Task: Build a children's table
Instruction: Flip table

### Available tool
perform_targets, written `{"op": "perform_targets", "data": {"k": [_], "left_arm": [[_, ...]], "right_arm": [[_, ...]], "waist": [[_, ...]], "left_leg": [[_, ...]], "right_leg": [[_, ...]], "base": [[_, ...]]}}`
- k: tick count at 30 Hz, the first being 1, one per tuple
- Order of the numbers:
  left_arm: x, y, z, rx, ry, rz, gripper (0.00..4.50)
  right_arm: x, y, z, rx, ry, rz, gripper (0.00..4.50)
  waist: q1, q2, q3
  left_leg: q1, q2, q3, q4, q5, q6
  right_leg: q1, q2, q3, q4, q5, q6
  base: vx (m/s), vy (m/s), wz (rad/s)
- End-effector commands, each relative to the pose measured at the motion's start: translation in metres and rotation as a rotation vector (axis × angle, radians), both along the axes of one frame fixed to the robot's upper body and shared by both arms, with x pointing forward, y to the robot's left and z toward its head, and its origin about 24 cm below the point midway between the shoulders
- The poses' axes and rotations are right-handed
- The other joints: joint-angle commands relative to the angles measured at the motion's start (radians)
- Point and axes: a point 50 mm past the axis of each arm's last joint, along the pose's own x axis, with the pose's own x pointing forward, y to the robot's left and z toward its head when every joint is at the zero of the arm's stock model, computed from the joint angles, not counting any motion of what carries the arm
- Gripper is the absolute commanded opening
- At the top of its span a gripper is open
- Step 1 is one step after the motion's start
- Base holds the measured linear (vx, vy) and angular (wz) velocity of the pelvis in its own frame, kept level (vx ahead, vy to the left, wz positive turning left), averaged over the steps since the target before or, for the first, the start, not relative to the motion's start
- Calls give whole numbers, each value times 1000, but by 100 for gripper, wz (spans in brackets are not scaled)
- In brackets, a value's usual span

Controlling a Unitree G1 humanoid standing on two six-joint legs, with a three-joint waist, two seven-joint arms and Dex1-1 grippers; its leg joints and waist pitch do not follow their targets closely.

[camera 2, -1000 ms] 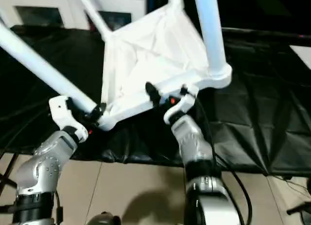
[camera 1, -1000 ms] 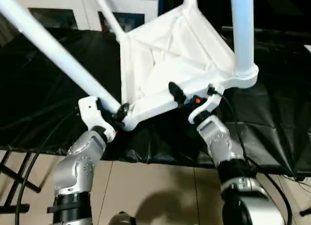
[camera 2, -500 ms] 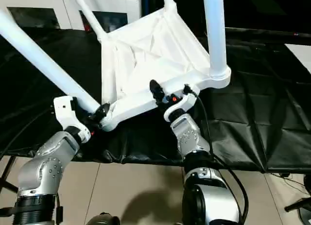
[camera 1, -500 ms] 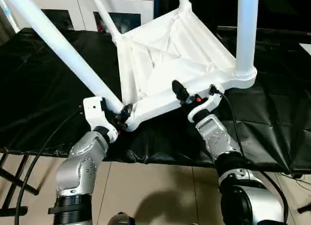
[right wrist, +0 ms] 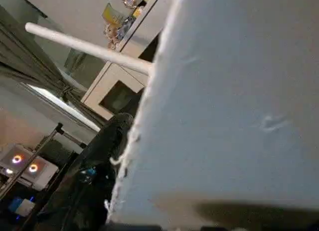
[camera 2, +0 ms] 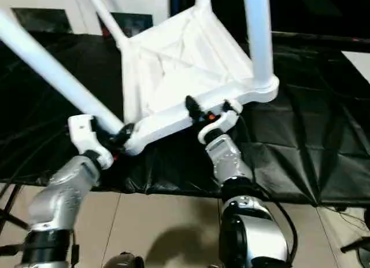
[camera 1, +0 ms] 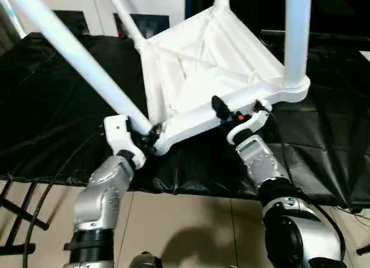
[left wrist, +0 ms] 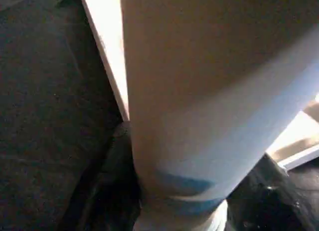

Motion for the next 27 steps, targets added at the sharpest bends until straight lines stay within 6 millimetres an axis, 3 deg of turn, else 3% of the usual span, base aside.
{"op": "perform_targets", "data": {"k": [1,4,5,7,9,10,11,15,16,19,20,21,24,25,27], "left_arm": [[3,-15,10,-69,-45,-90,281],[2,-13,10,-63,-50,-104,301],[1,-12,9,-52,-49,-112,314],[-4,-9,5,-10,-45,-141,331],[-10,-4,0,69,-26,-147,337],[-13,0,-2,95,-26,-148,358],[-13,0,-2,95,-26,-148,366],[-22,6,-1,181,-77,-186,374],[-23,7,0,200,-83,-185,374],[-27,7,2,226,-97,-200,374],[-30,5,4,245,-109,-230,374],[-32,3,6,269,-125,-258,374],[-38,-3,14,309,-179,-351,374],[-48,-15,29,334,-260,-507,374],[-53,-21,38,355,-298,-587,374]], "right_arm": [[7,-7,28,-55,-142,-17,237],[9,-13,34,-61,-156,-60,234],[10,-16,36,-61,-161,-86,233],[12,-25,43,-71,-176,-145,229],[14,-38,52,-88,-194,-210,227],[15,-47,57,-97,-202,-251,224],[15,-47,57,-97,-202,-251,222],[13,-70,67,-157,-227,-337,216],[12,-75,69,-173,-233,-360,214],[10,-82,73,-202,-243,-388,210],[8,-84,76,-227,-252,-396,207],[7,-85,78,-249,-257,-404,207],[5,-88,82,-316,-260,-418,205],[2,-90,86,-419,-260,-438,205],[1,-90,88,-466,-256,-447,205]], "waist": [[-3,5,-84],[-3,5,-86],[-3,11,-87],[-4,6,-87],[-3,8,-88],[-4,4,-87],[-2,7,-85],[8,0,-82],[12,4,-81],[15,2,-82],[15,3,-81],[18,-6,-83],[14,-6,-81],[14,-11,-81],[14,-14,-81]], "left_leg": [[30,54,-13,-57,-63,71],[30,53,-13,-55,-45,75],[30,53,-14,-54,-43,76],[30,52,-13,-53,-38,84],[31,54,-15,-54,-33,87],[31,54,-13,-54,-35,89],[32,54,-11,-54,-43,84],[37,55,-8,-58,-77,58],[38,55,-9,-59,-85,50],[35,54,-9,-59,-84,41],[36,53,-7,-59,-83,40],[35,54,-9,-59,-63,44],[32,50,-7,-59,-52,48],[33,51,-7,-59,-56,46],[34,50,-6,-59,-42,45]], "right_leg": [[52,-70,41,-51,96,-261],[52,-68,40,-47,121,-267],[51,-68,39,-46,125,-267],[52,-68,40,-47,136,-267],[51,-67,39,-45,131,-262],[50,-66,39,-46,125,-260],[49,-67,40,-48,108,-259],[45,-63,41,-55,44,-232],[43,-63,42,-55,33,-223],[45,-64,42,-54,36,-211],[43,-62,43,-54,36,-208],[46,-64,43,-50,45,-202],[44,-62,43,-52,31,-193],[43,-63,44,-53,17,-188],[42,-60,44,-50,12,-179]], "base": [[0,0,0],[0,0,0],[0,0,0],[0,0,0],[0,0,0],[0,0,0],[0,0,0],[0,0,0],[0,0,0],[0,0,0],[0,0,0],[0,0,0],[0,0,0],[0,0,0],[0,0,0]]}}
